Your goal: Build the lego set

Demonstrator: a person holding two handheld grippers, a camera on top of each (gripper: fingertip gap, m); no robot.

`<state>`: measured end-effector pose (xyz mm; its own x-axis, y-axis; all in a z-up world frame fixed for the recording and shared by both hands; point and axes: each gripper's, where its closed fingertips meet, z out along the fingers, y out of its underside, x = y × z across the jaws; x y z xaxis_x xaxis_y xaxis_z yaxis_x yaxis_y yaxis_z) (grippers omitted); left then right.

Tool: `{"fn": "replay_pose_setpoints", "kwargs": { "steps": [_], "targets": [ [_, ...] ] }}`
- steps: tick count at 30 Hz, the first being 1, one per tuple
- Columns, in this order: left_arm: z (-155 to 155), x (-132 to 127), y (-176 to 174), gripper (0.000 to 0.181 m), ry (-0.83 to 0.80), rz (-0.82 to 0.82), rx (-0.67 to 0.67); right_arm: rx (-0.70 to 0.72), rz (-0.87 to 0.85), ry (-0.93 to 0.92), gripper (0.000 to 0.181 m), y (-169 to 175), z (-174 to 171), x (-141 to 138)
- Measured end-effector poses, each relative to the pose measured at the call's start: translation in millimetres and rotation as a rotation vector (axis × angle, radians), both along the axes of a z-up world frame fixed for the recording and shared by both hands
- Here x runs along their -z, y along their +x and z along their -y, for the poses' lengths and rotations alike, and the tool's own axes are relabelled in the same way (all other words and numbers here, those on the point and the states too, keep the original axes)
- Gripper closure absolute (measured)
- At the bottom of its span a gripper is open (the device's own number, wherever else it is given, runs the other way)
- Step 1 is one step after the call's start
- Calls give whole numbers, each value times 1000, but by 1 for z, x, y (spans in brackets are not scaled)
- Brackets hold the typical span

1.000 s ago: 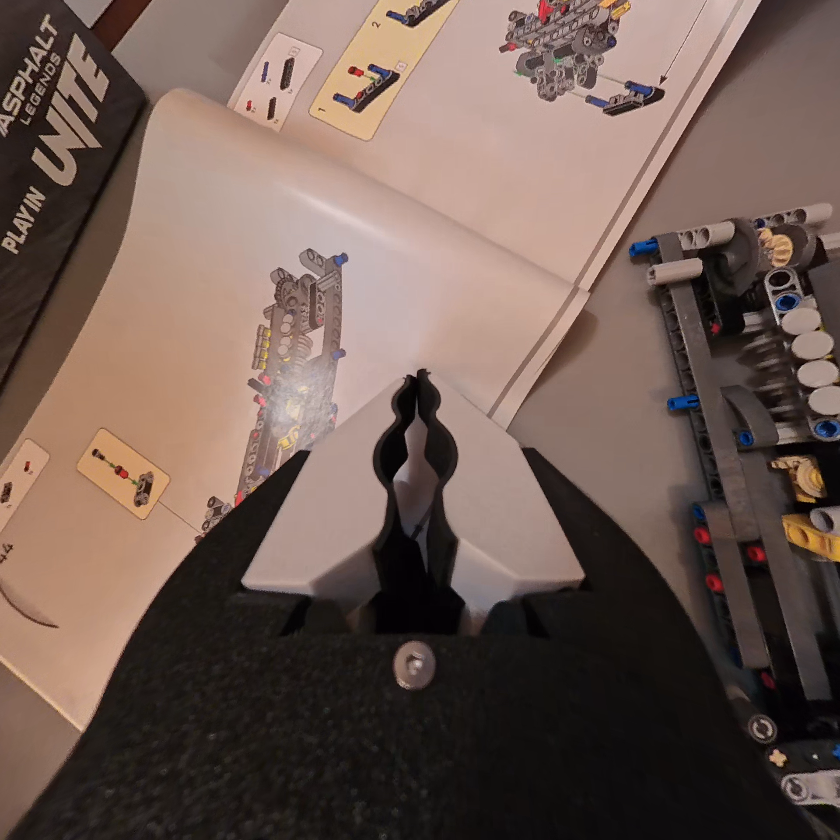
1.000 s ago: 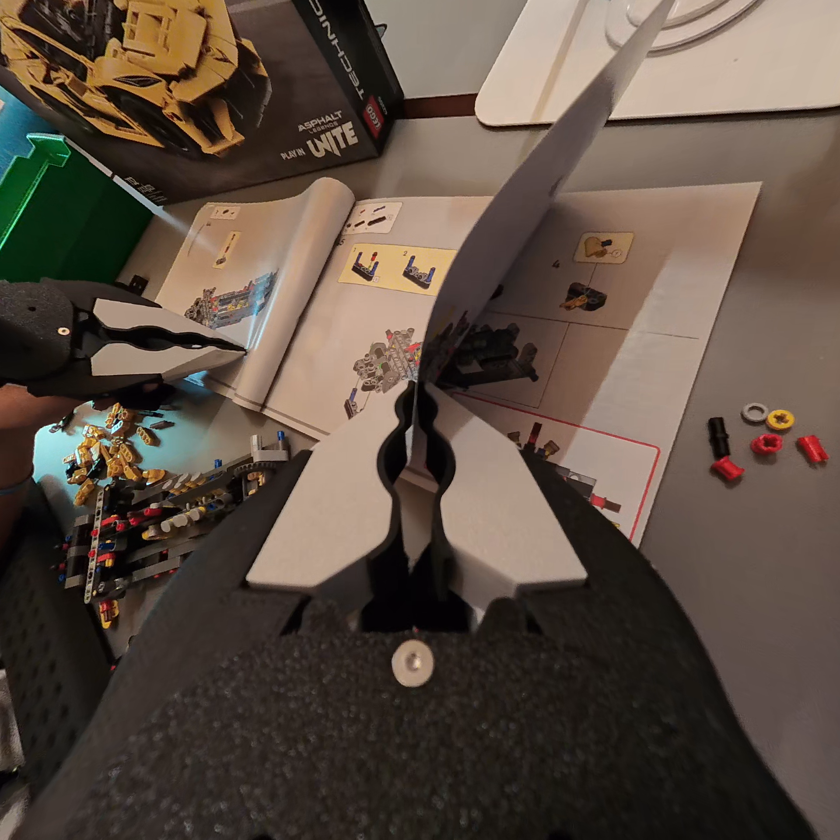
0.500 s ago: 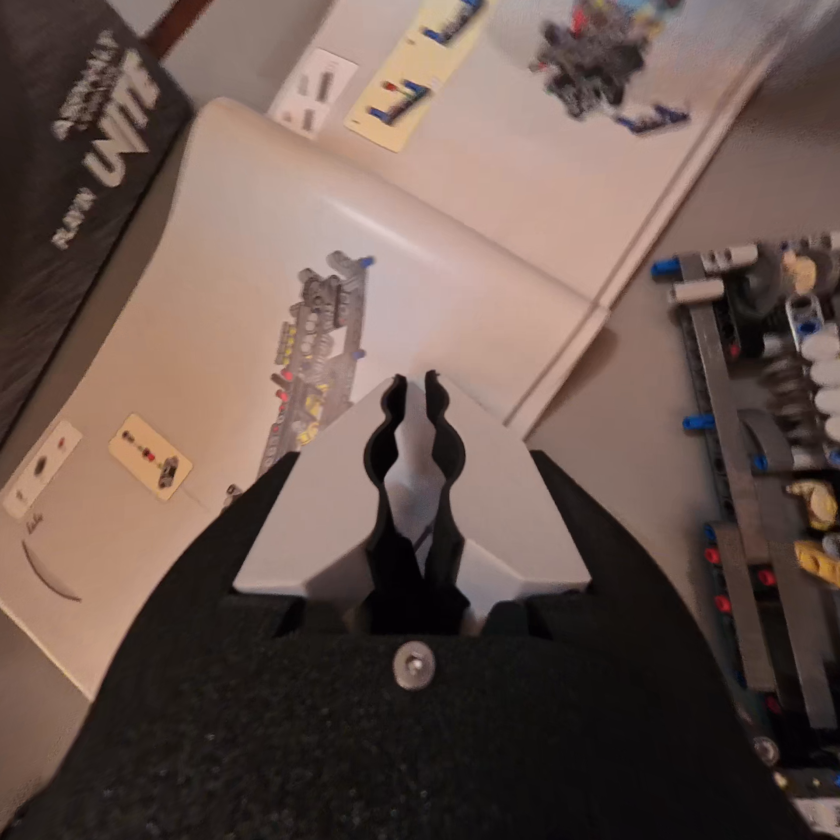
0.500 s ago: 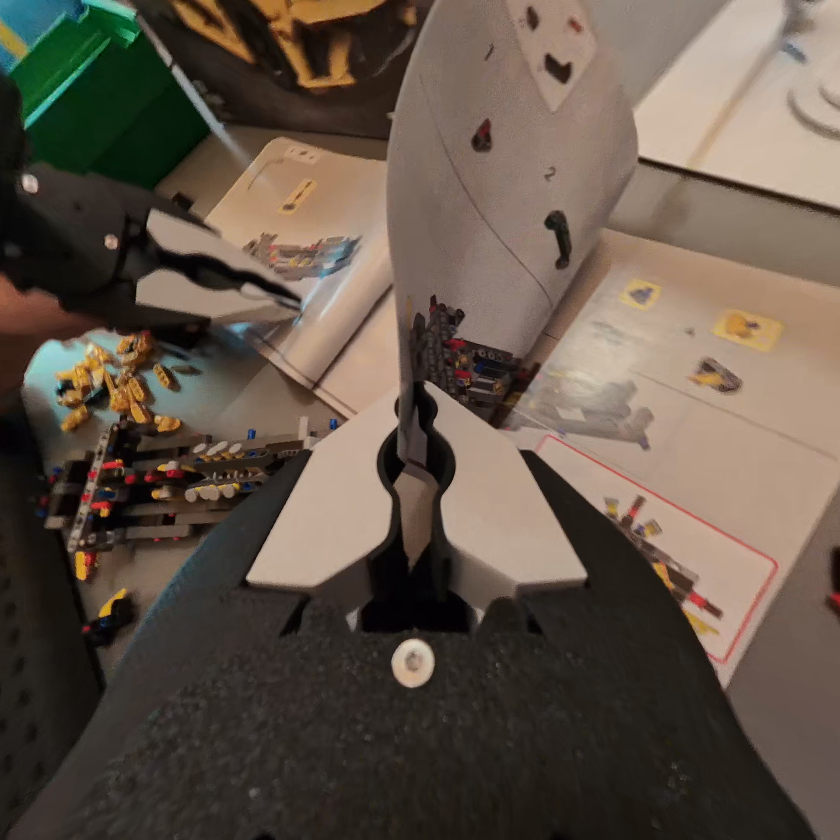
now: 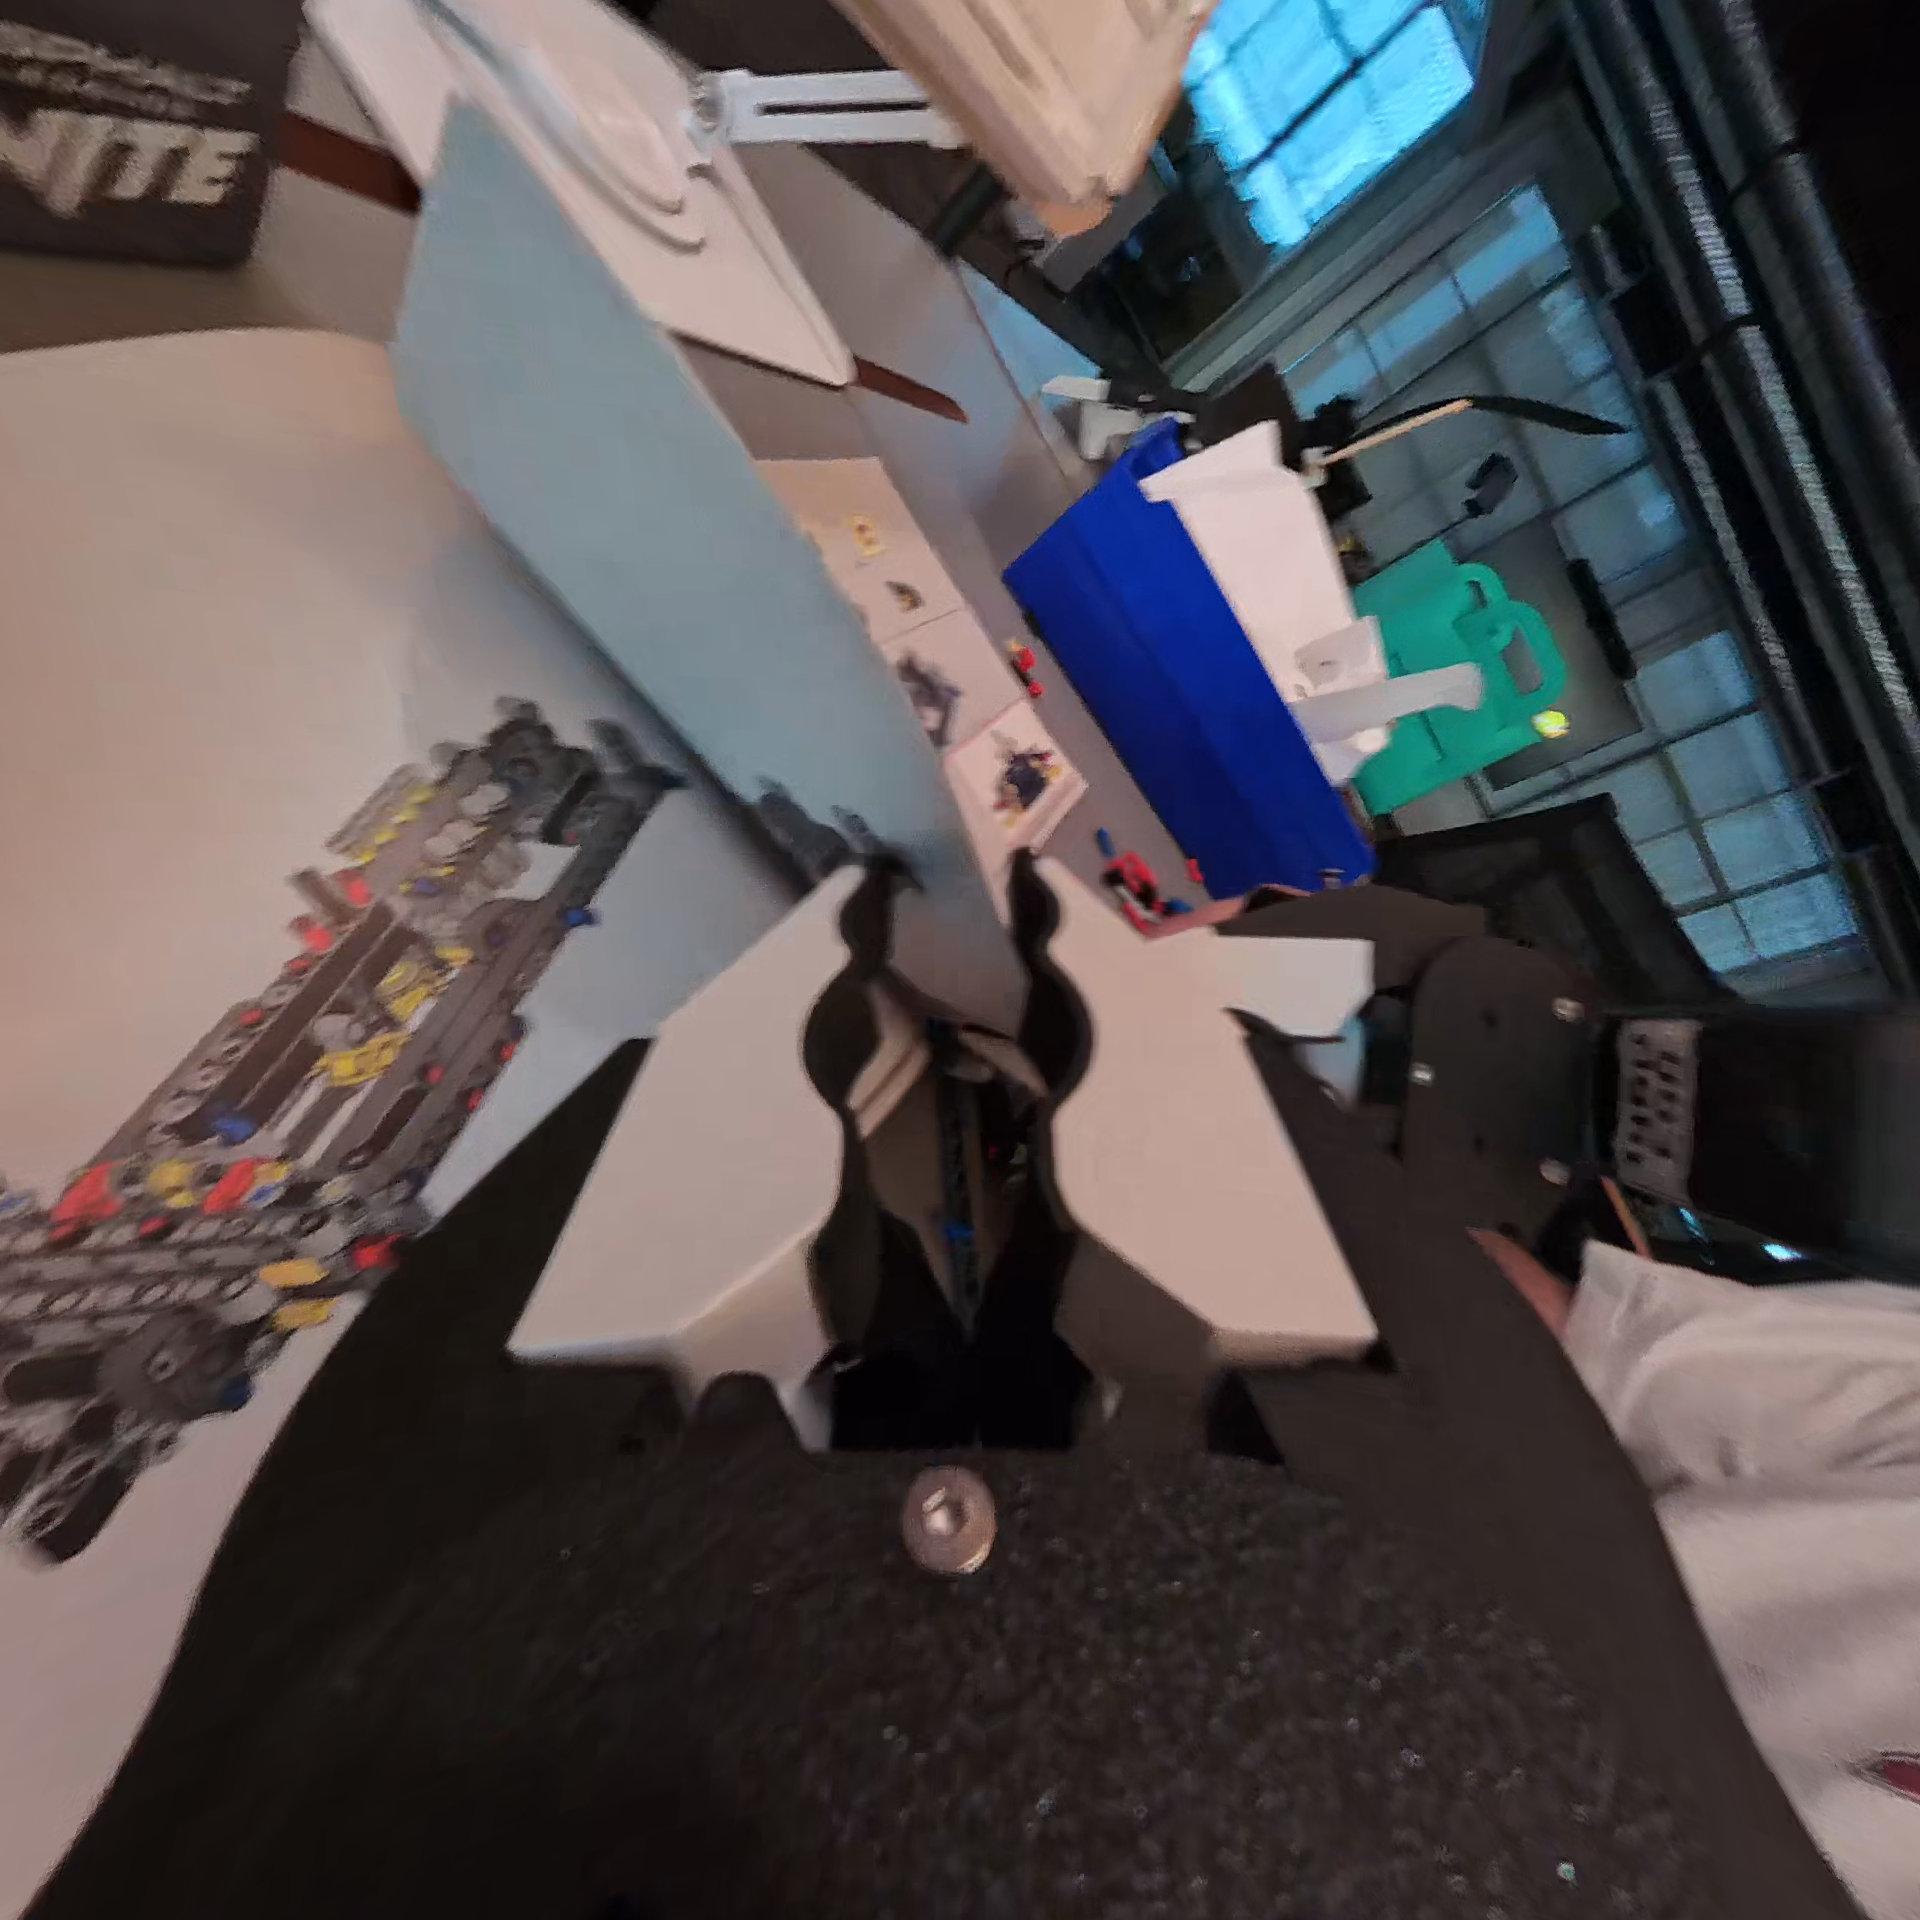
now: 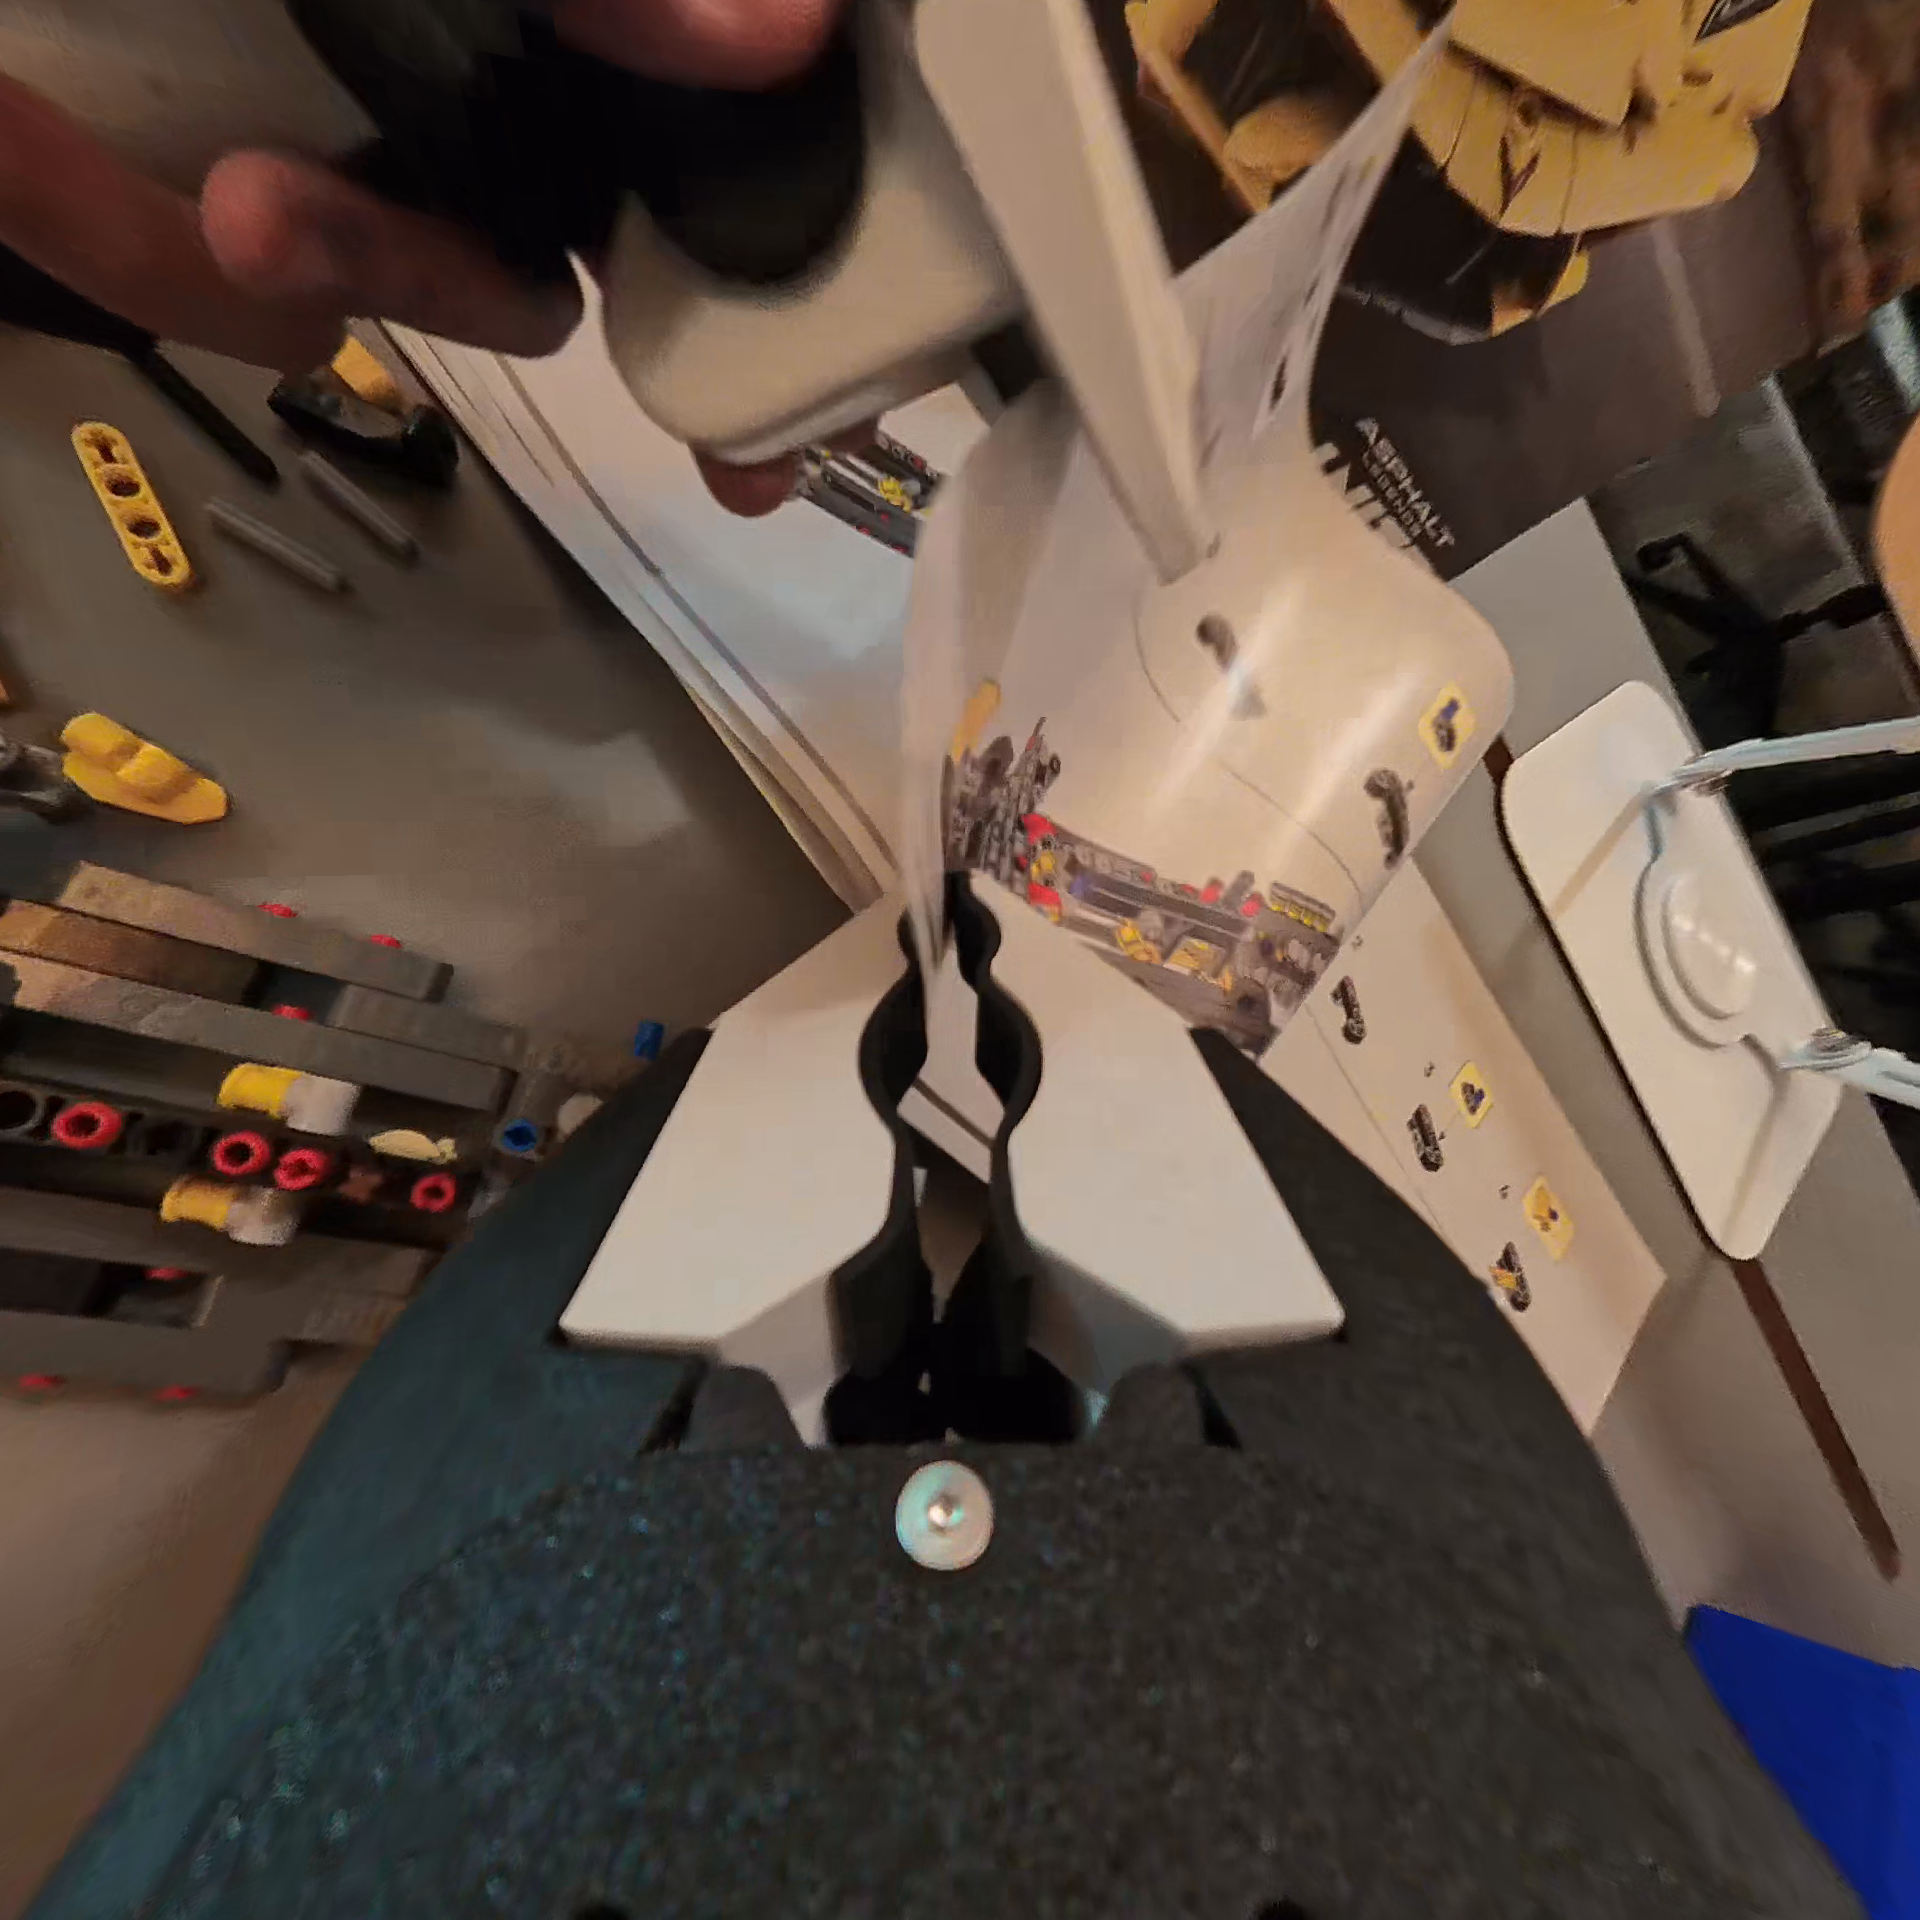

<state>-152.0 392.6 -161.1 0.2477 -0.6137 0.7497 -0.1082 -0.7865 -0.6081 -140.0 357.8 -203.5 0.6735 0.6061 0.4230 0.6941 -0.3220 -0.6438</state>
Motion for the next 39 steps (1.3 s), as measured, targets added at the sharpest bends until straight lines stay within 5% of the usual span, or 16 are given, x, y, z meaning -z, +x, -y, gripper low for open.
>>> {"fn": "replay_pose_setpoints", "kwargs": {
  "steps": [2,5,13,16,19,27,39],
  "targets": [
    [-10,13,-9,178,1,-64,-41,0,-21,12,177,-1,0,-3],
    [-15,29,-16,180,1,-133,-24,-19,-116,-27,163,-3,3,-6],
    [-21,33,-22,179,-15,-109,-2,-56,-658,-88,112,28,-2,-51],
    [-19,30,-18,179,-5,-85,14,19,-851,-226,82,37,-12,-38],
    [-15,27,-14,178,5,-65,30,112,-718,-293,63,46,-23,-2],
    [-11,22,-12,178,17,-44,51,151,-599,-318,98,50,-27,17],
    [-3,16,-8,178,56,-31,96,170,-756,-348,134,63,-29,10]
  ]
}}
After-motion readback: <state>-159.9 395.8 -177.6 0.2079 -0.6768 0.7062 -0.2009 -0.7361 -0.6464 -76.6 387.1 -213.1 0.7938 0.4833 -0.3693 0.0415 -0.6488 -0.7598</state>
